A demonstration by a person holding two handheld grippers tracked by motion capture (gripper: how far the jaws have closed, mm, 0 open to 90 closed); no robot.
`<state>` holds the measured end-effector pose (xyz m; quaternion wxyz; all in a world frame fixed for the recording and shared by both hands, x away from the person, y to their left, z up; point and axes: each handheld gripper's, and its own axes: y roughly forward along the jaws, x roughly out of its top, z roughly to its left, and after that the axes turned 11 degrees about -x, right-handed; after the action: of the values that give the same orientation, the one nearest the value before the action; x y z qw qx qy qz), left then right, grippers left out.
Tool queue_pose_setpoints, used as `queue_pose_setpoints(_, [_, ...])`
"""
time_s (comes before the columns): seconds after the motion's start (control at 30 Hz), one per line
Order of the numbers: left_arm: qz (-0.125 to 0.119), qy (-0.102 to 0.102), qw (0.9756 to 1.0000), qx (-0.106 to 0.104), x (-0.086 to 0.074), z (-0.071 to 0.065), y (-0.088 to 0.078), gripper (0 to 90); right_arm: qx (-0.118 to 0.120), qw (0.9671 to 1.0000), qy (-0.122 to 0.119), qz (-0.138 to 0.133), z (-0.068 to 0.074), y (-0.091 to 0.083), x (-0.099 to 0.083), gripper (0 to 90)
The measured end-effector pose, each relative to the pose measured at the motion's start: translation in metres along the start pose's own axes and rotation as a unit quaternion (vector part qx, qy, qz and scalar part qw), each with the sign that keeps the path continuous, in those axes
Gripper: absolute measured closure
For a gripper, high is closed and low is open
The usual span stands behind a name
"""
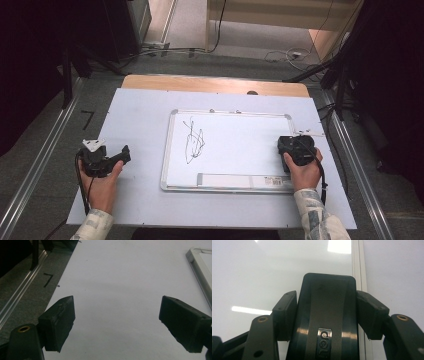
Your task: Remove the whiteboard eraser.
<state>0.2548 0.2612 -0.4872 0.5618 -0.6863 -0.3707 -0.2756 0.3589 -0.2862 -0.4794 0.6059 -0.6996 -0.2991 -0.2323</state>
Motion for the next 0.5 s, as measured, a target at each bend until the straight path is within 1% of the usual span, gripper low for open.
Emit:
queue_pose_setpoints(0.07, [-0.001, 0.000, 1.0000, 0.000, 0.000, 0.000, -0.001, 14.1, 0.003, 1.0000, 0.002, -0.006, 0.000, -0.003, 0.001, 35.4])
queue_pose_setpoints(0.13, [-0.002, -0.001, 1.0000, 0.000, 0.000, 0.001, -0.001, 14.1, 0.005, 0.9997, 0.006, -0.023, -0.001, -0.009, 0.004, 35.4])
queue_pose_setpoints(0.2, [-0.002, -0.002, 1.0000, 0.000, 0.000, 0.001, 0.000, 14.1, 0.012, 0.9994, 0.011, -0.031, -0.002, -0.015, 0.005, 35.5])
queue_pose_setpoints(0.37, [-0.004, -0.003, 1.0000, 0.001, 0.000, 0.001, -0.001, 14.1, 0.019, 0.9993, 0.011, -0.032, -0.002, -0.017, 0.005, 35.5])
queue_pose_setpoints(0.5, [0.000, -0.002, 1.0000, 0.001, 0.000, 0.001, 0.000, 14.2, 0.027, 0.9990, 0.008, -0.034, 0.003, -0.020, 0.006, 35.5])
